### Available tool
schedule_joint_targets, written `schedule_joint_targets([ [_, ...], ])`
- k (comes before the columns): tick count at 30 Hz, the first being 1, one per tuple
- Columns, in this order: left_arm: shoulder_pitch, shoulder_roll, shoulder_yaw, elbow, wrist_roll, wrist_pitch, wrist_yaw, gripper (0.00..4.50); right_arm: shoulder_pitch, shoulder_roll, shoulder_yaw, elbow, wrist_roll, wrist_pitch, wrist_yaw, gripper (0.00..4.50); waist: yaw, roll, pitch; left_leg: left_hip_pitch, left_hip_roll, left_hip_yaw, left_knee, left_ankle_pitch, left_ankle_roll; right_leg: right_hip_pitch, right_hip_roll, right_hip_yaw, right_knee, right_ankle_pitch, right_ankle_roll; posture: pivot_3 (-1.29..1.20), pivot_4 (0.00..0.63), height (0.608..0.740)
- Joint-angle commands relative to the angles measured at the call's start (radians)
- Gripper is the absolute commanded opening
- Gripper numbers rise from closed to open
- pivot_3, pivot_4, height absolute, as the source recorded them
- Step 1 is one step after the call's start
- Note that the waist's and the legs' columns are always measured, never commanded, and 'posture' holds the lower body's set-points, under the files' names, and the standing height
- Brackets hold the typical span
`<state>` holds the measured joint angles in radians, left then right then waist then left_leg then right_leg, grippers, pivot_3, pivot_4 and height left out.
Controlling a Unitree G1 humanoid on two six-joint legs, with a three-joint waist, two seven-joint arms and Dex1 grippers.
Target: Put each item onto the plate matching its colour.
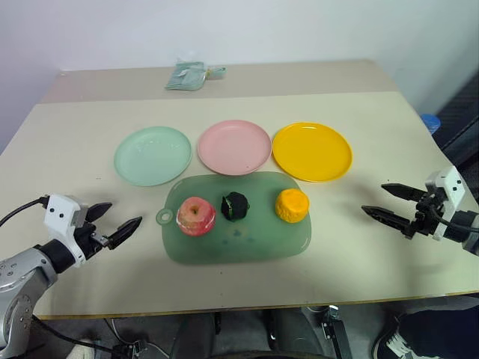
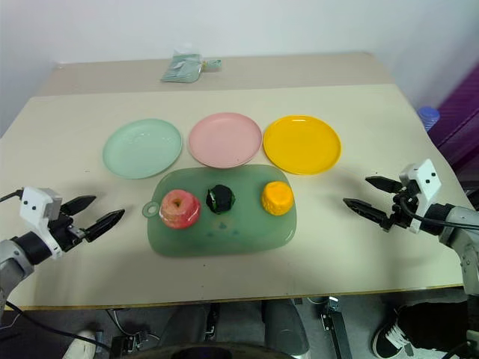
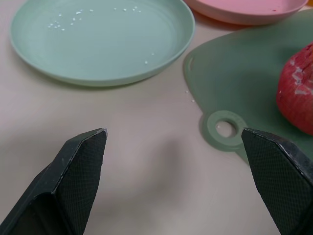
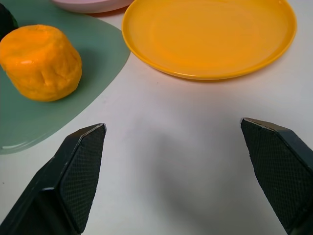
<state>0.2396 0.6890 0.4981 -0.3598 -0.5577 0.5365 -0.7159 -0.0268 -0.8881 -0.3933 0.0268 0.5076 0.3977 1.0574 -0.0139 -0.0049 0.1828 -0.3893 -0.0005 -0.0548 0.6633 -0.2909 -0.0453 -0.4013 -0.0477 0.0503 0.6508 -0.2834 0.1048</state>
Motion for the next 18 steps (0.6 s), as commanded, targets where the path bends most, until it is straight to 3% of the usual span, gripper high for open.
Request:
schedule_joint_targets([
  [1, -0.008, 0.006, 0.028, -0.02, 0.004, -0.012, 0.019, 4.5, -0.017, 0.008, -0.015, 0.006, -0.008, -0.034, -0.011, 4.48, 0.001, 0.0, 0.0, 0.0, 0.0, 0.0, 0.0, 0.0, 0.0, 0.0, 0.0, 0.0, 0.0, 0.0, 0.0, 0.0, 0.15, 0.74],
  [6, -0.058, -0.025, 0.023, -0.031, -0.014, -0.003, 0.081, 4.5, -0.067, 0.035, 0.013, 0.015, -0.03, -0.062, -0.054, 4.48, 0.0, 0.0, 0.0, 0.0, 0.0, 0.0, 0.0, 0.0, 0.0, 0.0, 0.0, 0.0, 0.0, 0.0, 0.0, 0.0, 0.15, 0.74],
  [12, -0.176, -0.039, 0.011, -0.084, -0.173, 0.089, 0.09, 4.5, -0.088, 0.08, 0.035, -0.03, -0.046, -0.066, -0.118, 4.48, 0.003, 0.0, 0.0, 0.0, 0.0, -0.001, 0.0, 0.0, 0.0, 0.0, -0.001, 0.0, 0.0, 0.0, 0.0, 0.0, 0.15, 0.74],
  [18, -0.287, 0.044, -0.155, -0.132, -0.198, 0.142, -0.015, 4.5, -0.059, 0.118, 0.043, -0.167, -0.007, -0.02, -0.152, 4.48, 0.0, 0.0, 0.0, 0.0, -0.001, -0.001, 0.001, 0.0, 0.0, 0.0, 0.0, 0.0, 0.001, 0.0, 0.0, 0.0, 0.15, 0.74],
])
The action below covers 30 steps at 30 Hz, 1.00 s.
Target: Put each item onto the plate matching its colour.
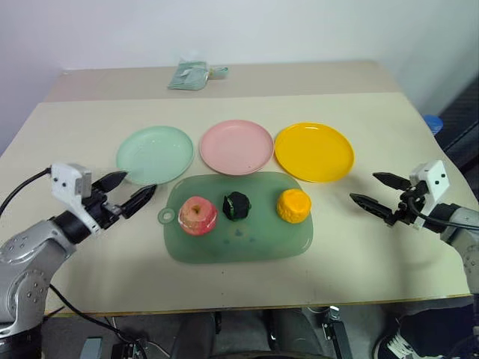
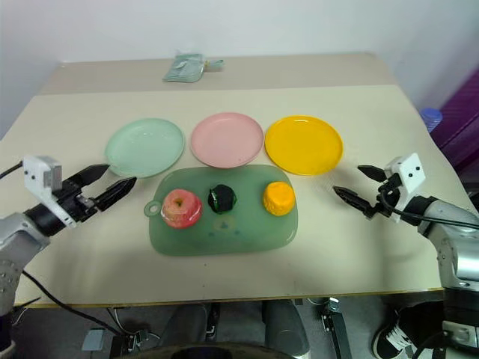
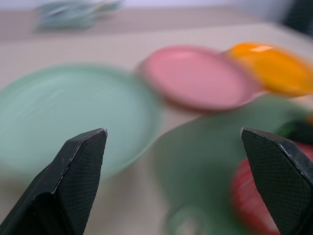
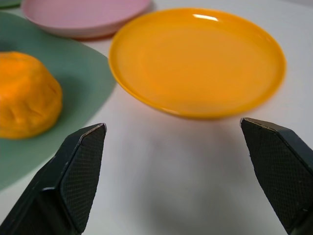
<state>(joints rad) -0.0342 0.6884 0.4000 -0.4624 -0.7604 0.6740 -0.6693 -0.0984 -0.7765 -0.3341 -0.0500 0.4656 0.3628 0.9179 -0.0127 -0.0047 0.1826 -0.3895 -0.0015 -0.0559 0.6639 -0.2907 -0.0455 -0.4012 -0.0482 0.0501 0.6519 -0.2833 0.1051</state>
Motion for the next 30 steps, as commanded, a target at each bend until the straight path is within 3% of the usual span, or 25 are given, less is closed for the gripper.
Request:
schedule_joint_targets([
  [1, -0.017, 0.065, -0.087, -0.025, 0.023, -0.002, -0.086, 4.5, 0.023, 0.008, -0.02, -0.119, 0.046, 0.027, -0.014, 4.48, -0.002, 0.0, 0.0, 0.0, 0.0, 0.0, 0.0, 0.0, 0.0, 0.0, 0.0, 0.0, 0.0, 0.0, 0.0, 0.0, 0.15, 0.74],
  [7, -0.079, 0.136, -0.244, 0.025, 0.112, -0.036, -0.188, 4.5, 0.084, -0.008, -0.055, -0.298, 0.136, 0.124, -0.03, 4.48, 0.0, 0.0, 0.0, 0.0, 0.0, 0.0, 0.0, 0.0, 0.0, 0.0, 0.001, 0.0, 0.0, 0.0, 0.0, 0.0, 0.15, 0.74],
  [11, -0.14, 0.136, -0.376, 0.074, 0.205, -0.071, -0.242, 4.5, 0.097, -0.007, -0.05, -0.367, 0.165, 0.168, -0.05, 4.48, 0.003, 0.0, 0.0, 0.0, 0.0, 0.0, 0.0, 0.0, 0.0, 0.0, 0.001, 0.0, 0.0, 0.0, 0.0, 0.0, 0.15, 0.74],
  [17, -0.191, 0.117, -0.47, 0.167, 0.293, -0.106, -0.266, 4.5, 0.101, 0.011, -0.035, -0.43, 0.183, 0.203, -0.09, 4.48, -0.001, 0.0, 0.0, 0.0, 0.0, 0.0, 0.0, 0.0, 0.0, 0.0, 0.002, 0.0, 0.0, 0.0, 0.0, 0.0, 0.15, 0.74],
  [18, -0.193, 0.114, -0.475, 0.178, 0.304, -0.119, -0.271, 4.5, 0.102, 0.013, -0.032, -0.44, 0.186, 0.207, -0.097, 4.48, 0.0, 0.0, 0.0, 0.0, 0.0, 0.0, 0.0, 0.0, 0.0, 0.0, 0.002, 0.0, 0.0, 0.0, 0.0, 0.0, 0.15, 0.74],
  [22, -0.203, 0.085, -0.416, 0.199, 0.28, -0.13, -0.254, 3.35, 0.107, 0.016, -0.032, -0.472, 0.203, 0.225, -0.118, 4.5, 0.0, 0.0, 0.0, 0.0, 0.0, 0.0, 0.0, 0.0, 0.0, 0.0, 0.002, 0.0, 0.0, 0.0, 0.0, 0.0, 0.15, 0.74],
  [26, -0.272, 0.051, -0.282, 0.234, 0.167, -0.067, -0.222, 3.35, 0.103, 0.015, -0.031, -0.491, 0.216, 0.236, -0.13, 4.5, 0.0, -0.001, 0.001, 0.0, 0.0, -0.001, 0.001, 0.0, 0.0, 0.0, 0.001, 0.0, 0.0, 0.0, 0.0, 0.0, 0.15, 0.74],
  [30, -0.465, -0.012, -0.323, 0.365, 0.233, -0.077, -0.15, 3.35, 0.046, 0.026, 0.005, -0.494, 0.231, 0.241, -0.149, 4.5, 0.007, -0.001, 0.001, -0.001, -0.001, -0.002, 0.003, 0.0, 0.0, 0.001, 0.001, -0.002, 0.0, 0.0, 0.0, 0.0, 0.15, 0.74],
])
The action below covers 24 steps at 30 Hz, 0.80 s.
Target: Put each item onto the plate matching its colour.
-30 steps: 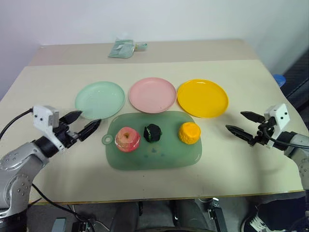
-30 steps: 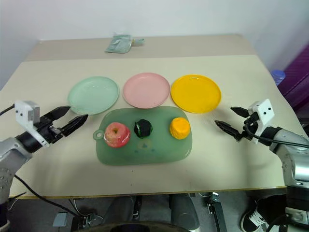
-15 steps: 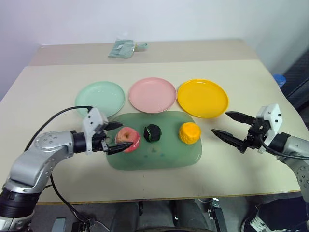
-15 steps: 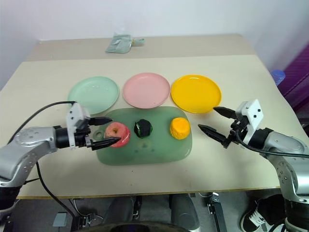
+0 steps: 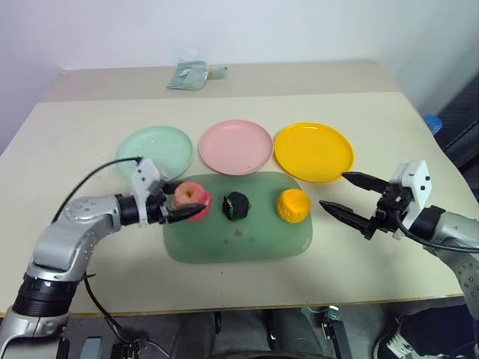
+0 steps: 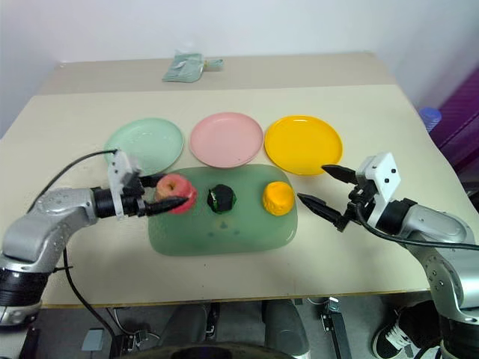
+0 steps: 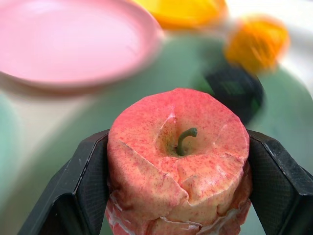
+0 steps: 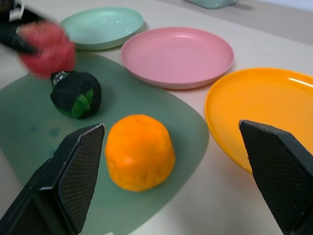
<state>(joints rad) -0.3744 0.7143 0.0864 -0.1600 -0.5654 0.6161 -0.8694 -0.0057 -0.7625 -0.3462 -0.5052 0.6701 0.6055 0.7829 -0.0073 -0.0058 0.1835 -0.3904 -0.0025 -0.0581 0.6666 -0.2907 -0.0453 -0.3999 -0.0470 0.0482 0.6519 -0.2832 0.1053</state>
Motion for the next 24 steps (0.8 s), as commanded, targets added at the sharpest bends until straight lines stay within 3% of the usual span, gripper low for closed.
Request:
schedule_joint_targets([
  [1, -0.173, -0.056, -0.038, 0.105, 0.075, -0.035, 0.061, 3.35, -0.062, 0.015, 0.029, -0.036, 0.026, -0.002, -0.019, 4.5, 0.002, -0.001, 0.0, 0.0, -0.001, 0.0, 0.001, 0.0, 0.0, 0.001, 0.0, -0.001, 0.0, 0.0, 0.0, 0.0, 0.15, 0.74],
  [5, -0.435, -0.214, -0.199, 0.44, 0.271, -0.144, 0.121, 3.35, -0.128, 0.038, 0.092, -0.027, 0.019, -0.003, -0.041, 4.5, 0.005, -0.001, 0.0, 0.0, -0.002, 0.001, 0.001, 0.0, 0.0, 0.001, 0.0, -0.001, -0.001, 0.0, 0.001, 0.0, 0.15, 0.74],
  [10, -0.628, -0.379, -0.261, 0.855, 0.419, -0.315, 0.19, 3.35, -0.144, 0.067, 0.128, -0.042, -0.003, -0.01, -0.091, 4.5, 0.001, -0.002, 0.0, -0.002, -0.002, 0.002, 0.001, 0.0, 0.0, -0.001, 0.0, -0.001, -0.002, 0.0, 0.001, 0.0, 0.15, 0.74],
  [13, -0.68, -0.408, -0.235, 0.977, 0.437, -0.376, 0.202, 4.46, -0.119, 0.072, 0.116, -0.078, 0.006, -0.002, -0.121, 4.5, -0.01, -0.002, 0.0, -0.005, -0.002, 0.002, 0.0, 0.0, 0.0, -0.006, 0.0, 0.0, 0.0, 0.0, 0.001, 0.0, 0.15, 0.74],
  [18, -0.595, -0.334, -0.137, 0.779, 0.329, -0.353, 0.051, 4.46, -0.002, 0.043, 0.064, -0.14, 0.027, 0.009, -0.119, 4.5, -0.011, -0.002, 0.0, -0.005, -0.001, 0.0, -0.001, 0.0, 0.0, -0.007, 0.001, 0.001, 0.002, 0.0, 0.001, 0.0, 0.15, 0.74],
  [21, -0.477, -0.244, -0.102, 0.527, 0.238, -0.26, -0.069, 4.46, 0.069, 0.007, 0.046, -0.167, 0.029, 0.011, -0.082, 4.5, -0.012, -0.001, 0.0, -0.005, -0.001, 0.001, -0.001, 0.0, 0.0, -0.007, 0.0, 0.002, 0.002, 0.0, 0.001, 0.0, 0.15, 0.74],
  [24, -0.331, -0.129, -0.15, 0.267, 0.184, -0.17, -0.212, 4.46, 0.113, -0.03, 0.049, -0.175, 0.021, 0.007, -0.04, 4.5, -0.007, -0.001, 0.0, -0.004, 0.0, 0.001, 0.0, 0.0, -0.001, -0.007, 0.0, 0.002, 0.003, 0.0, 0.001, 0.0, 0.15, 0.74],
])
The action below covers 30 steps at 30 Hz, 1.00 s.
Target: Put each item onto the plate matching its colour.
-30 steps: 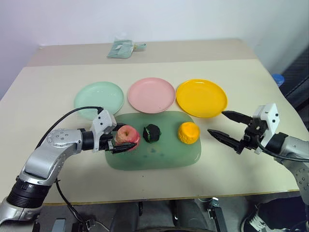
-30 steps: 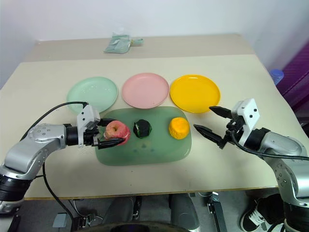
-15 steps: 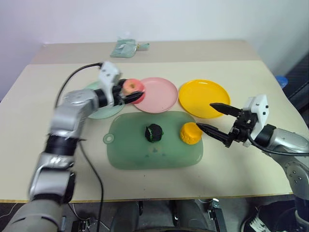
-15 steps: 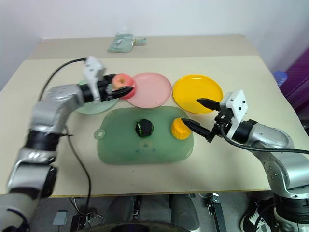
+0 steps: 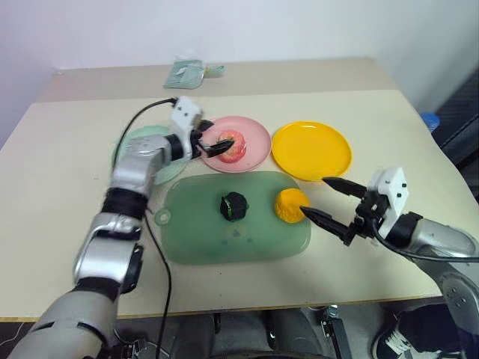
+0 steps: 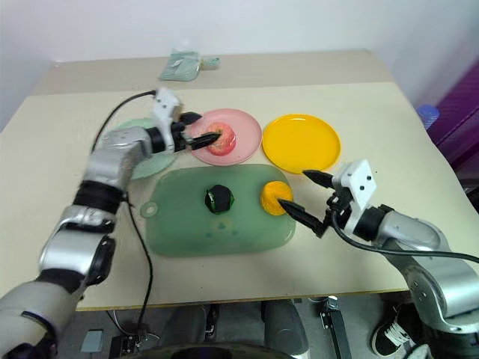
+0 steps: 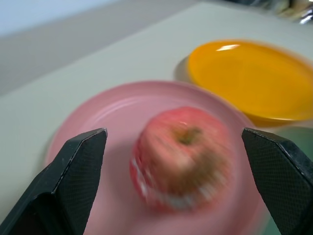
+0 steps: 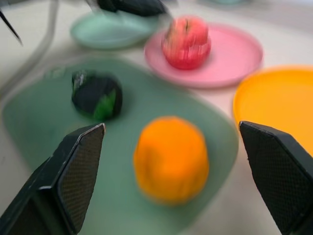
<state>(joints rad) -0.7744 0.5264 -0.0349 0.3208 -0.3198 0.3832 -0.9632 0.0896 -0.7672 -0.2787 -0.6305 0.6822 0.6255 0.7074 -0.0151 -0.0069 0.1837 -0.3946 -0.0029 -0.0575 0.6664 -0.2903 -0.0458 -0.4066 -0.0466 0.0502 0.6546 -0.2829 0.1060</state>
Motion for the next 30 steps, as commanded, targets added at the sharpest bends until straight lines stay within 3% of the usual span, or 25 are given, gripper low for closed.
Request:
schedule_joint_targets([
  [1, 0.11, 0.085, -0.056, -0.286, -0.067, 0.084, -0.149, 4.46, 0.025, -0.034, -0.015, -0.049, 0.006, -0.014, 0.047, 4.5, 0.003, 0.0, 0.0, 0.002, 0.0, 0.0, 0.0, 0.0, 0.0, 0.002, 0.0, 0.0, 0.0, 0.0, 0.0, 0.0, 0.15, 0.74],
  [6, 0.207, 0.094, -0.202, -0.445, -0.005, 0.088, -0.182, 4.46, 0.001, -0.04, 0.005, -0.022, -0.007, -0.025, 0.065, 4.5, 0.023, 0.0, 0.0, 0.004, -0.001, -0.001, 0.002, 0.0, 0.0, 0.007, -0.001, -0.001, -0.001, 0.0, 0.0, 0.0, 0.15, 0.74],
  [11, 0.196, 0.065, -0.341, -0.4, 0.149, 0.053, -0.131, 4.46, -0.033, -0.027, 0.015, -0.015, -0.005, -0.023, 0.058, 4.5, 0.022, 0.0, 0.0, 0.004, -0.001, 0.0, 0.002, 0.0, 0.0, 0.007, 0.001, -0.001, -0.001, 0.0, 0.0, 0.0, 0.15, 0.74],
  [14, 0.194, 0.042, -0.331, -0.393, 0.138, 0.079, -0.123, 3.65, -0.032, -0.025, 0.007, -0.018, -0.004, -0.021, 0.051, 4.5, 0.02, 0.0, 0.0, 0.004, -0.001, 0.0, 0.002, 0.0, 0.0, 0.006, 0.001, -0.001, -0.001, 0.0, 0.0, 0.0, 0.15, 0.74],
  [16, 0.191, 0.025, -0.274, -0.399, 0.094, 0.097, -0.107, 2.71, -0.026, -0.024, -0.01, -0.025, 0.003, -0.017, 0.041, 4.5, 0.02, 0.0, 0.0, 0.004, 0.0, 0.0, 0.002, 0.0, 0.0, 0.006, 0.001, -0.001, -0.001, 0.0, 0.0, 0.0, 0.15, 0.74],
  [20, 0.183, 0.016, -0.103, -0.388, 0.003, 0.155, -0.035, 2.71, -0.008, -0.026, -0.037, -0.038, 0.012, -0.015, 0.032, 4.5, 0.019, 0.0, 0.0, 0.004, 0.0, -0.001, 0.002, 0.0, 0.0, 0.006, 0.001, -0.001, -0.001, 0.0, 0.0, 0.0, 0.15, 0.74],
  [25, 0.149, 0.06, 0.137, -0.197, 0.05, 0.176, 0.235, 2.71, -0.001, -0.036, -0.053, -0.042, 0.018, -0.02, 0.042, 4.5, 0.015, 0.0, 0.0, 0.004, 0.0, -0.001, 0.002, 0.0, 0.0, 0.006, 0.001, -0.001, -0.001, 0.0, 0.0, 0.0, 0.15, 0.74],
  [27, 0.132, 0.082, 0.164, -0.093, 0.095, 0.167, 0.326, 2.71, -0.017, -0.038, -0.027, -0.04, 0.015, -0.023, 0.052, 4.5, 0.005, 0.0, 0.0, 0.004, 0.0, -0.002, 0.001, 0.0, 0.0, 0.006, 0.001, -0.001, 0.0, 0.0, 0.0, 0.0, 0.15, 0.74],
  [30, 0.117, 0.085, 0.156, -0.011, 0.115, 0.133, 0.34, 2.71, -0.042, -0.04, 0.023, -0.036, -0.004, -0.032, 0.071, 4.5, 0.005, 0.0, 0.0, 0.004, 0.0, -0.002, 0.001, 0.0, 0.0, 0.006, 0.0, -0.001, 0.0, 0.0, 0.0, 0.0, 0.15, 0.74],
])
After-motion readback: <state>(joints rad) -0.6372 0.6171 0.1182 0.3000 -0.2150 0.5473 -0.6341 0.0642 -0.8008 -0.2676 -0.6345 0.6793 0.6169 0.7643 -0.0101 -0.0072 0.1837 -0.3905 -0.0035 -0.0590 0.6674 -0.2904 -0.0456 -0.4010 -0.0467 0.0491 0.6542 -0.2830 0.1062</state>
